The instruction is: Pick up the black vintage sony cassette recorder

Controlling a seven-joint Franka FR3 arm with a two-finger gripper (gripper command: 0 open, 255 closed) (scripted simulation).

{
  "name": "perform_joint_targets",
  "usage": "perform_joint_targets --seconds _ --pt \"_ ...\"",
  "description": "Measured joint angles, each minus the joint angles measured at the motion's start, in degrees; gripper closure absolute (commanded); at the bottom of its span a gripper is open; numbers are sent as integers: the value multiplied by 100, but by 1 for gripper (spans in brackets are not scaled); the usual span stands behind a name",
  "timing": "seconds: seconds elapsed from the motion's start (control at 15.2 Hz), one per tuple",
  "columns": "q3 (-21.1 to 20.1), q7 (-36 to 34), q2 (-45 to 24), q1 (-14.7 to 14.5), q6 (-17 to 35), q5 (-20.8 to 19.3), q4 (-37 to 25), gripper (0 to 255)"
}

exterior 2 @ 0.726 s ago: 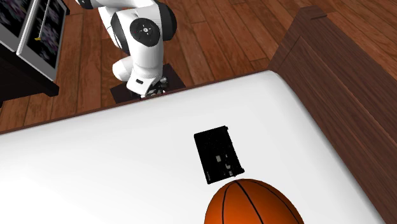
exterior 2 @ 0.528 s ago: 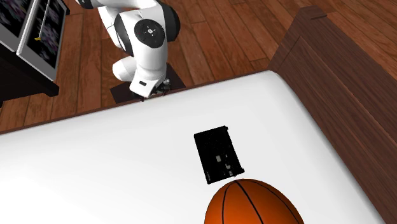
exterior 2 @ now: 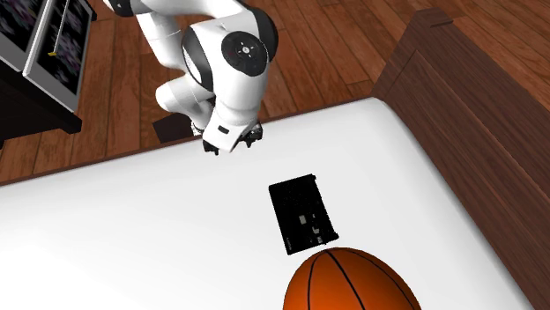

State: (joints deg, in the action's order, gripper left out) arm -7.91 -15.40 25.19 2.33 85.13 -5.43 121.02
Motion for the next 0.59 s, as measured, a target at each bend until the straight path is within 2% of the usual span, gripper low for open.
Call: perform_joint_targets --seconds 0.59 --pt "-369 -804 -1905 32 -162 -275 -2238 0"
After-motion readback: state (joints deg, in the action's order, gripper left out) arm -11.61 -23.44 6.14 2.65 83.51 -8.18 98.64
